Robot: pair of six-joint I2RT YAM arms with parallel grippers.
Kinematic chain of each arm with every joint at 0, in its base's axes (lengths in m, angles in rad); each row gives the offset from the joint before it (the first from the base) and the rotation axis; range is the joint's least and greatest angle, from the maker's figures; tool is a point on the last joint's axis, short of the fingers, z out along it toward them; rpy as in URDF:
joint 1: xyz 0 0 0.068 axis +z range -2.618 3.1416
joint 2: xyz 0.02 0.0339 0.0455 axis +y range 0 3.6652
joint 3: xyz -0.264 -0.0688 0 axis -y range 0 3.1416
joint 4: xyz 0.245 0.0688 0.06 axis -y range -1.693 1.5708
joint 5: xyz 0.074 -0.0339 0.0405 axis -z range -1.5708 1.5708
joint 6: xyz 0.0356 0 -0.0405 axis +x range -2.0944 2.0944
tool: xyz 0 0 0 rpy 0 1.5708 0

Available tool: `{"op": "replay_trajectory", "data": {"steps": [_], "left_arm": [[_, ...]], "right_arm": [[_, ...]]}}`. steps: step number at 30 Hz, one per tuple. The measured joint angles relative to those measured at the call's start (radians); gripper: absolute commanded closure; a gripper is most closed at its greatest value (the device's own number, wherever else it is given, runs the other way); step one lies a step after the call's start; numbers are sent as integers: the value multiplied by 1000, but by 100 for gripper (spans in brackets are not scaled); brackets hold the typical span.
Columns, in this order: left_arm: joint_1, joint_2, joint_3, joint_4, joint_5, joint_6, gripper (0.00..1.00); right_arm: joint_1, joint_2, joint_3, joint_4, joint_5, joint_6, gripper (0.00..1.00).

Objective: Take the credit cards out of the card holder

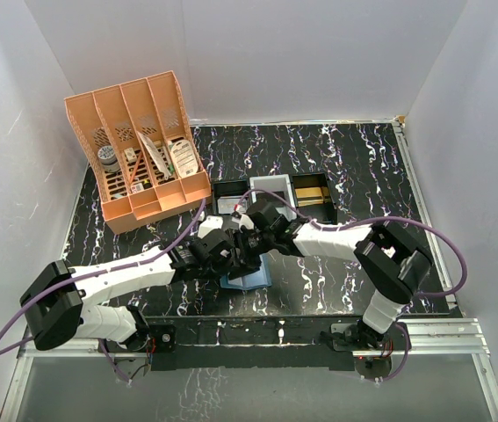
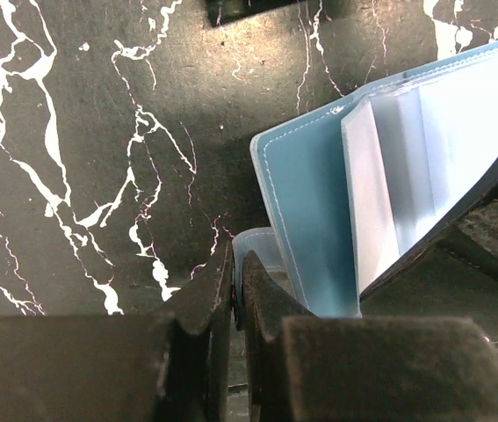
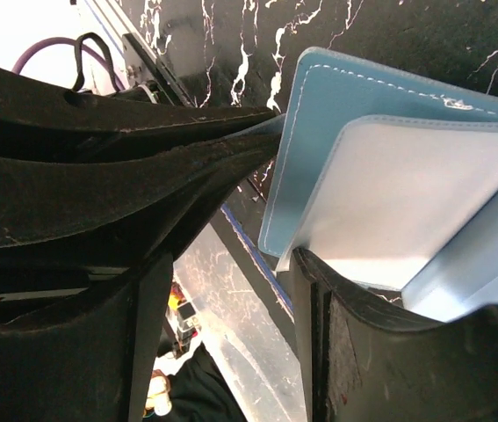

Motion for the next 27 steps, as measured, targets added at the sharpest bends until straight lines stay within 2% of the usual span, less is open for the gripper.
{"op": "replay_trajectory", "data": {"steps": [8, 14, 19, 27], "left_arm": [[1, 2, 0, 8, 2, 4, 100], [1, 30, 0, 11, 8, 10, 100], [1, 32, 0, 11, 11, 16, 100], [1, 34, 0, 13, 16, 24, 100]], "right_arm": [[3, -7, 48, -103, 51, -81, 41], [-6, -106, 69, -219, 231, -124, 41], [-67, -197, 48, -252, 357, -113, 41], [-107, -166, -44, -275, 380, -65, 44]]}}
